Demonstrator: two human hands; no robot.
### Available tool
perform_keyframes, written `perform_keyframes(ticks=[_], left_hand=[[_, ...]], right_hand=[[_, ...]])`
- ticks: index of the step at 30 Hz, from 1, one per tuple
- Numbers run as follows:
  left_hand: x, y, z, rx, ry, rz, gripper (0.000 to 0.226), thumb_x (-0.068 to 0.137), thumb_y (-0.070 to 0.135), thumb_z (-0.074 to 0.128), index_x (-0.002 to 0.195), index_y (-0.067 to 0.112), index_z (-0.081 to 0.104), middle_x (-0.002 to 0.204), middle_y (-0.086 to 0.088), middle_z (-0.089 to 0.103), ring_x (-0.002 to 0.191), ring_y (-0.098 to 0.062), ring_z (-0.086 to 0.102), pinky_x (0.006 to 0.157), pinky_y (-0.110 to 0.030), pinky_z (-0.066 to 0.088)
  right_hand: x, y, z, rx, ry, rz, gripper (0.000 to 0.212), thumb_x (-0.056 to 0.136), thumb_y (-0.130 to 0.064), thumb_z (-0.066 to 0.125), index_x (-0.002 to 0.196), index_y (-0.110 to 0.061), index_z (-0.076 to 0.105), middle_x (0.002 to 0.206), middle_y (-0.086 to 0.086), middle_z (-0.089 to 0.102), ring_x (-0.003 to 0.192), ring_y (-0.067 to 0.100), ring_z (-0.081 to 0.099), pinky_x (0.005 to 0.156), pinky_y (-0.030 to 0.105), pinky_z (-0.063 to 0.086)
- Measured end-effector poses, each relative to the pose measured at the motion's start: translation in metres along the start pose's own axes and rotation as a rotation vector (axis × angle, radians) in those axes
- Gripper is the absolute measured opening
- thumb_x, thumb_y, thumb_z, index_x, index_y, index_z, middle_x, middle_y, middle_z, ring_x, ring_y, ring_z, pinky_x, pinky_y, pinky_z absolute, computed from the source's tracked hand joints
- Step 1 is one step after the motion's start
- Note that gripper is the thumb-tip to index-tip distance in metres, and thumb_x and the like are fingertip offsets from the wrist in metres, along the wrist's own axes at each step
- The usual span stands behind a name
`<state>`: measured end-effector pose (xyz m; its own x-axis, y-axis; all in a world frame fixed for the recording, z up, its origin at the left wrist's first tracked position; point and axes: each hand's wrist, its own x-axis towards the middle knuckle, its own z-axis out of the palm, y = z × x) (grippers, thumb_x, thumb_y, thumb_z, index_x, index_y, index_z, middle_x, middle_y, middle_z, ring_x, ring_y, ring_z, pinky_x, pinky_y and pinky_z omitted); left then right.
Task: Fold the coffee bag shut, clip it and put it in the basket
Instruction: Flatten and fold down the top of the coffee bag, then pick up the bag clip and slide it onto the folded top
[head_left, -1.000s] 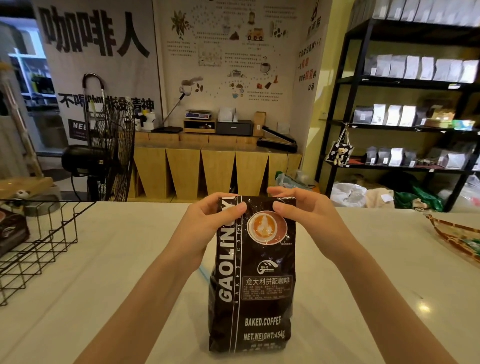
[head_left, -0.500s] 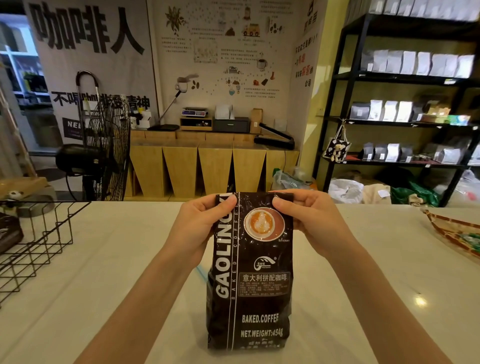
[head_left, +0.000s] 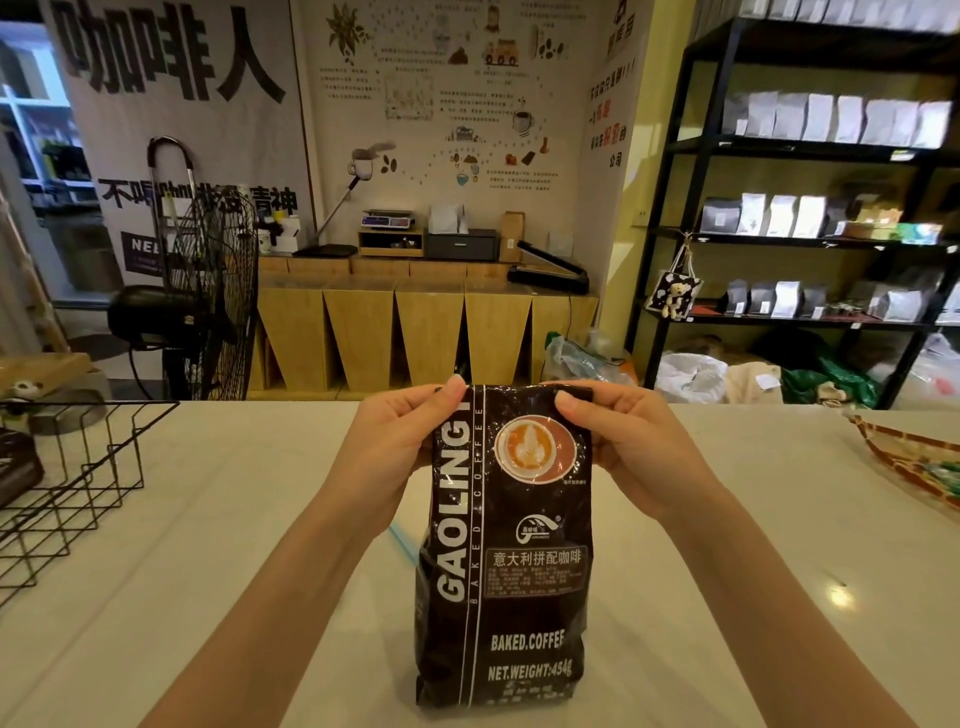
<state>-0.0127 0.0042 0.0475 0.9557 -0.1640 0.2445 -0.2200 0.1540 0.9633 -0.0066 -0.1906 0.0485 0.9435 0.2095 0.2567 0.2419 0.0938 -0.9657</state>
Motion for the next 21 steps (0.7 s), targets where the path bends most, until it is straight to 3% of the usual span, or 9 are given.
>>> perform_keyframes(ticks=[8, 14, 17, 19, 21], left_hand=[[0.003, 0.000, -0.004, -0.041, 0.015, -0.074, 0.024, 0.079, 0.028, 0.056, 0.079, 0.010, 0.072, 0.072, -0.002, 0.073, 0.068, -0.014, 0.065, 0.069, -0.026, 0.050], [0.006, 0.004, -0.021, 0.153, -0.057, -0.060, 0.026, 0.083, 0.035, 0.046, 0.090, 0.023, 0.068, 0.079, 0.007, 0.075, 0.078, -0.007, 0.069, 0.070, -0.019, 0.055], [0.018, -0.016, -0.049, 0.475, 0.023, -0.054, 0.021, 0.090, 0.033, 0.044, 0.098, 0.032, 0.063, 0.093, 0.012, 0.071, 0.089, -0.005, 0.065, 0.080, -0.023, 0.049], [0.025, -0.044, -0.069, 0.790, 0.052, -0.054, 0.025, 0.091, 0.023, 0.046, 0.110, 0.023, 0.061, 0.111, 0.003, 0.065, 0.103, -0.012, 0.058, 0.089, -0.027, 0.045], [0.030, -0.075, -0.085, 0.983, 0.049, -0.096, 0.027, 0.090, 0.010, 0.045, 0.111, 0.016, 0.062, 0.121, -0.005, 0.061, 0.113, -0.019, 0.053, 0.097, -0.033, 0.040]], right_hand=[[0.002, 0.000, 0.000, -0.010, -0.029, 0.001, 0.017, 0.079, -0.016, 0.057, 0.090, -0.013, 0.070, 0.071, -0.001, 0.074, 0.065, 0.010, 0.068, 0.055, 0.018, 0.052], [0.002, 0.003, 0.000, -0.020, -0.015, 0.003, 0.016, 0.085, -0.014, 0.054, 0.092, -0.015, 0.069, 0.073, -0.002, 0.075, 0.068, 0.011, 0.068, 0.059, 0.019, 0.054], [0.002, 0.003, 0.002, -0.020, 0.000, -0.003, 0.016, 0.086, -0.014, 0.054, 0.091, -0.016, 0.069, 0.072, -0.003, 0.075, 0.068, 0.010, 0.068, 0.059, 0.018, 0.054], [0.002, 0.005, 0.004, -0.014, 0.007, -0.007, 0.016, 0.085, -0.015, 0.054, 0.090, -0.018, 0.069, 0.072, -0.003, 0.075, 0.068, 0.009, 0.069, 0.059, 0.018, 0.054], [0.001, 0.005, 0.005, -0.016, 0.008, -0.010, 0.015, 0.084, -0.017, 0.055, 0.089, -0.020, 0.069, 0.072, -0.003, 0.075, 0.069, 0.010, 0.069, 0.061, 0.017, 0.055]])
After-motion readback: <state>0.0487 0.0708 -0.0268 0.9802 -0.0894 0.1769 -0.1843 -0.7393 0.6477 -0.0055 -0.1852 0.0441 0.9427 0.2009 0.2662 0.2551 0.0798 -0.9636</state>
